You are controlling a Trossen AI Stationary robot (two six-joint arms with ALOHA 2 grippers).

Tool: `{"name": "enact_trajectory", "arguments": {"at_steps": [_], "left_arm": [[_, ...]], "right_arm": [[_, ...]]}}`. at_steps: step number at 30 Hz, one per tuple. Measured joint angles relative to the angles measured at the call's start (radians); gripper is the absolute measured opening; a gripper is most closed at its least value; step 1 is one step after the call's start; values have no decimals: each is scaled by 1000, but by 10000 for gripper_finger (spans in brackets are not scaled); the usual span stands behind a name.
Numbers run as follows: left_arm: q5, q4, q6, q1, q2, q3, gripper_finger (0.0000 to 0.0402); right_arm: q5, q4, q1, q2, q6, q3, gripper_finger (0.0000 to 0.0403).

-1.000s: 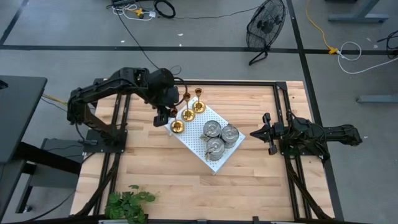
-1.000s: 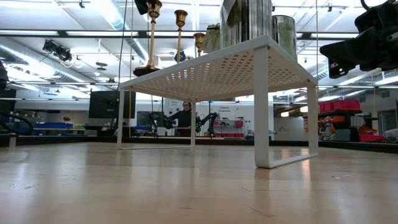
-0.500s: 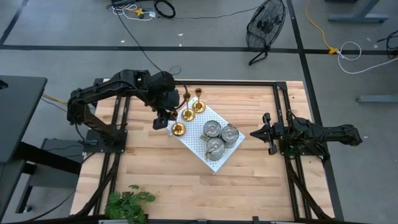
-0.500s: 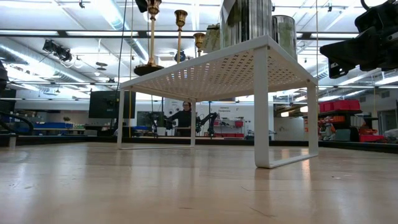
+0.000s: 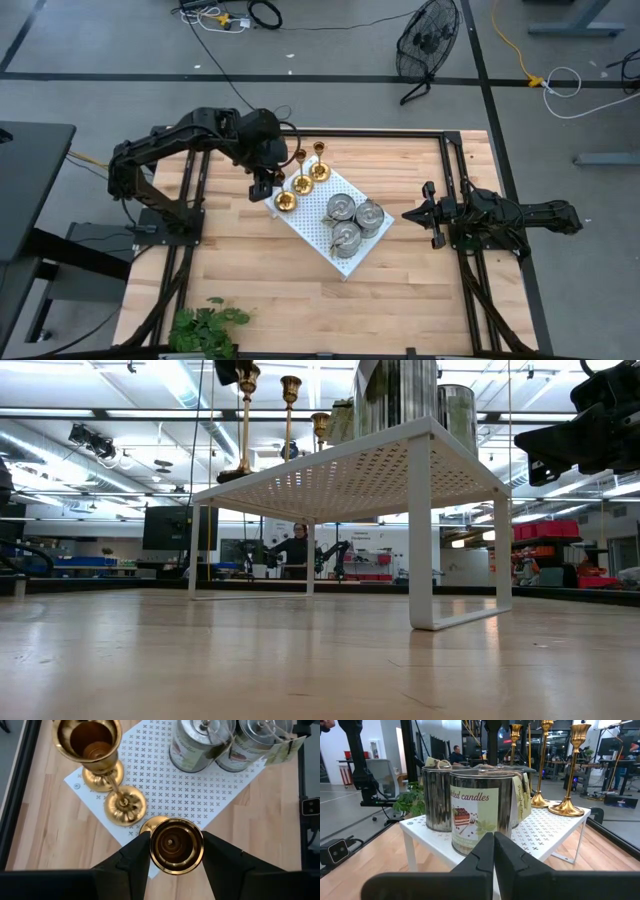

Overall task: Pick & Place candle stick holders
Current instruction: Put the gold candle holder on the shelf align with the other gold metal candle holder

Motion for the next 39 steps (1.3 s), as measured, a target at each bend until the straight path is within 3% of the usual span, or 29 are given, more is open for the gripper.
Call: {"name": "enact_trajectory", "arguments": {"at_steps": [10,39], "left_arm": [[-51,-57,-1,14,-1,0,172],[-48,-21,-19,13,-1,0,172]], "right_arm": [[0,0,0,0,0,0,16],[0,0,0,0,0,0,16]]}}
